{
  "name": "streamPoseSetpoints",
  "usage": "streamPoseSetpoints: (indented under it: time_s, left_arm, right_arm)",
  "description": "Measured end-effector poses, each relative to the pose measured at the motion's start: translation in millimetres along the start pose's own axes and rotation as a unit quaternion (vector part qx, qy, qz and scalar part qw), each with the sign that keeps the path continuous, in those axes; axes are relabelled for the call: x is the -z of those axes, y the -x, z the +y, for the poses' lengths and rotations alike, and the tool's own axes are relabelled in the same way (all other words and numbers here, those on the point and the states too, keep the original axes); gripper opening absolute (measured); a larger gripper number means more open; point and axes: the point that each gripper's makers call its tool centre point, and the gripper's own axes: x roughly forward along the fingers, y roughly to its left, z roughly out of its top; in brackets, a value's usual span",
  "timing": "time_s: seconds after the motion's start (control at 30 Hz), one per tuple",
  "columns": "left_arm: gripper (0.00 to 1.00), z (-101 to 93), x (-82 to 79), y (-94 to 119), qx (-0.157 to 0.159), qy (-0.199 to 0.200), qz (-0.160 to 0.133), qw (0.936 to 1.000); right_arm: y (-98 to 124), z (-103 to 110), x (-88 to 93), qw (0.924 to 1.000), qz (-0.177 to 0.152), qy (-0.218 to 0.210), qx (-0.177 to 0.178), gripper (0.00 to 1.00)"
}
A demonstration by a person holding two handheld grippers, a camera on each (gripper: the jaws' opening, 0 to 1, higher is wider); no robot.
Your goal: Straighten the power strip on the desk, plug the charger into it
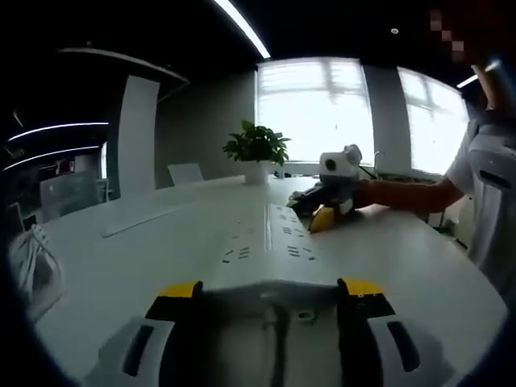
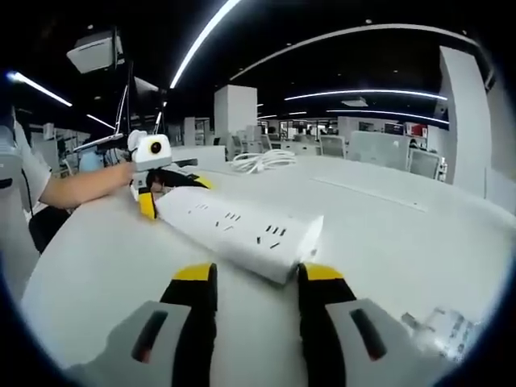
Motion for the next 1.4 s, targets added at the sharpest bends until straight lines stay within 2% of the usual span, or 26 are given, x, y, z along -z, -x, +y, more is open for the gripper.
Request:
streamPoseSetpoints:
  time_s: [1.4]
  left_arm:
    - [0.7, -1.6, 0.6, -0.9, 0.009, 0.001, 0.003, 1.0]
  right_arm:
    - [19.4, 22.7, 6.2, 0.9998, 0.006, 0.006, -0.018, 0.37]
